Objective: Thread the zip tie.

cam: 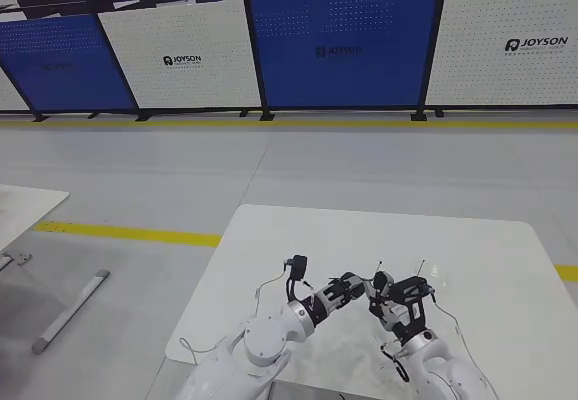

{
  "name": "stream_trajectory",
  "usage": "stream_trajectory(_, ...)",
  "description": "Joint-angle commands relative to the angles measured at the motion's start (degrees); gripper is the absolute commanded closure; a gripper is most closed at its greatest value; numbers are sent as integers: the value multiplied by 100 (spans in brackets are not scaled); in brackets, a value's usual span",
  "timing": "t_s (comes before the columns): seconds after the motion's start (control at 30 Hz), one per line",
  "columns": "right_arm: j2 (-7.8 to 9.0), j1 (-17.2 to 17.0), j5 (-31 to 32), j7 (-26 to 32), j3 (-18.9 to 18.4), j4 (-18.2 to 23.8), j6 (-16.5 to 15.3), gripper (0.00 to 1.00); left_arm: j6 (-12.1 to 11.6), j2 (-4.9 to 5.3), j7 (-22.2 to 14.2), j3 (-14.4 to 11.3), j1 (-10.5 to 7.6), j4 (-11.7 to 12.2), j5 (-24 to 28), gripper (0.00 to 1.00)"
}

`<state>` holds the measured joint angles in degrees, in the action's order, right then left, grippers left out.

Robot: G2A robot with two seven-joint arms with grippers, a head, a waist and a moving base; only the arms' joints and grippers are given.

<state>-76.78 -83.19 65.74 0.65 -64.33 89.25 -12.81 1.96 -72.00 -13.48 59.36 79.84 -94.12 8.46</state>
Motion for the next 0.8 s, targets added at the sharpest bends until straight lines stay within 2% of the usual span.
stream_trajectory(0.0, 1, 12, 14, 19, 8, -13, 3, 76, 7, 1, 6, -1, 0, 2, 7, 100)
stream_trajectory(0.37, 15, 7, 79, 45, 32, -23, -2, 74, -10, 8, 40, -2, 4, -3, -12, 100)
stream_trajectory(0.47, 19, 10, 101, 55, 46, -29, -17, 80, 44, 9, 70, 1, 1, 18, -9, 100)
stream_trajectory(0.53, 21, 7, 100, 52, 51, -28, -27, 79, 94, 11, 58, -5, -4, 23, -28, 100)
stream_trajectory(0.77, 29, 28, 105, 136, 80, -56, -76, 85, 235, 23, 19, -4, 7, -12, -50, 100)
